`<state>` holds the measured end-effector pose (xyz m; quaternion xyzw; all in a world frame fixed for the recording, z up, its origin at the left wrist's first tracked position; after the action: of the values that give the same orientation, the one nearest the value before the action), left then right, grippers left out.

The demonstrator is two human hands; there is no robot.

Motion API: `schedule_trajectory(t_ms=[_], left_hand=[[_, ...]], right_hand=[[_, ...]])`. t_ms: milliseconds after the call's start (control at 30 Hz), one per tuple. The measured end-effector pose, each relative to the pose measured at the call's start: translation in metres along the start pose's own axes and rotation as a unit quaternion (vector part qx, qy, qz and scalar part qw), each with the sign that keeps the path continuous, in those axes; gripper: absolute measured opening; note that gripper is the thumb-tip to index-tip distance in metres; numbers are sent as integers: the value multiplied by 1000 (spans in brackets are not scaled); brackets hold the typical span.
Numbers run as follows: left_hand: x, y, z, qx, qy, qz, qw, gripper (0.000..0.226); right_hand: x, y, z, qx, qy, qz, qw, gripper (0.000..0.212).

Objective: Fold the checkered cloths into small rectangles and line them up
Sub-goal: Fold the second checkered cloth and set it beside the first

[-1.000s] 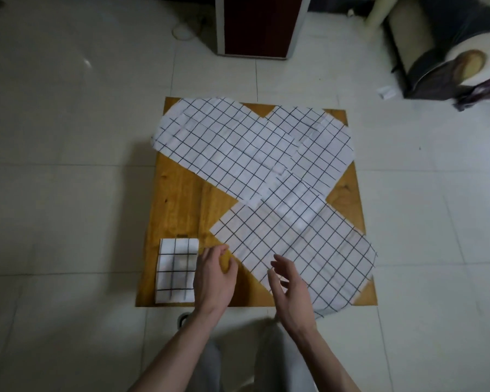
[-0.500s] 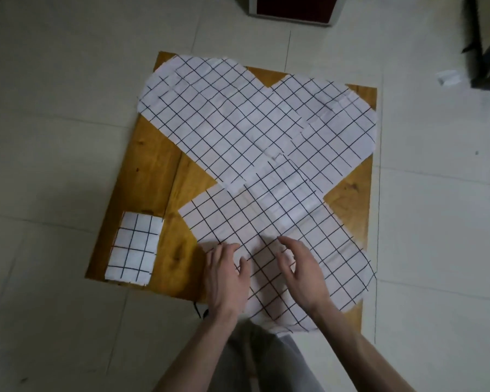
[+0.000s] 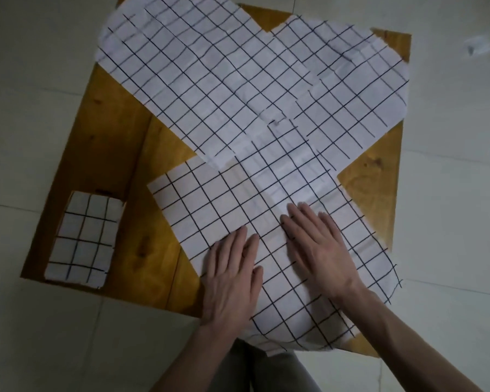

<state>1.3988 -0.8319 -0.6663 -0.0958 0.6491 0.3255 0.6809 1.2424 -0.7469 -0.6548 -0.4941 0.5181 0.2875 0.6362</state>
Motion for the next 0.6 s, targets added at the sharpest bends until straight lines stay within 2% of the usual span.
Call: schedule_trajectory(t_ms=[167,333,500,600], left_hand=[[0,-11,6,53,6,-14,998,56],[-15,-17,9,87,61,38,994,38],[-32,-27,12,76,106,91,987,14],[-47,-36,13,74,108,124,984,8]], right_hand=[[-2,-4,16,0,17,10,1000,41],[-12,-15,18,-24,56,3,998,19],[-19,-27,16,-62,30,-13,998,21],[-31,-34,14,-96,15,0,995,17]])
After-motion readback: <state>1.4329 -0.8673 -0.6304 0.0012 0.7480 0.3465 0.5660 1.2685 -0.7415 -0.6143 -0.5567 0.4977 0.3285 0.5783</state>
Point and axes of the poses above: each hand's wrist, its own z-axis away from the middle knuckle, its own x-axis out of the palm, y = z × x, the point moved 8 cm from there along -z, towards the middle knuckle, and after that the axes turned 1 degree about z, right-handed, at the moved point
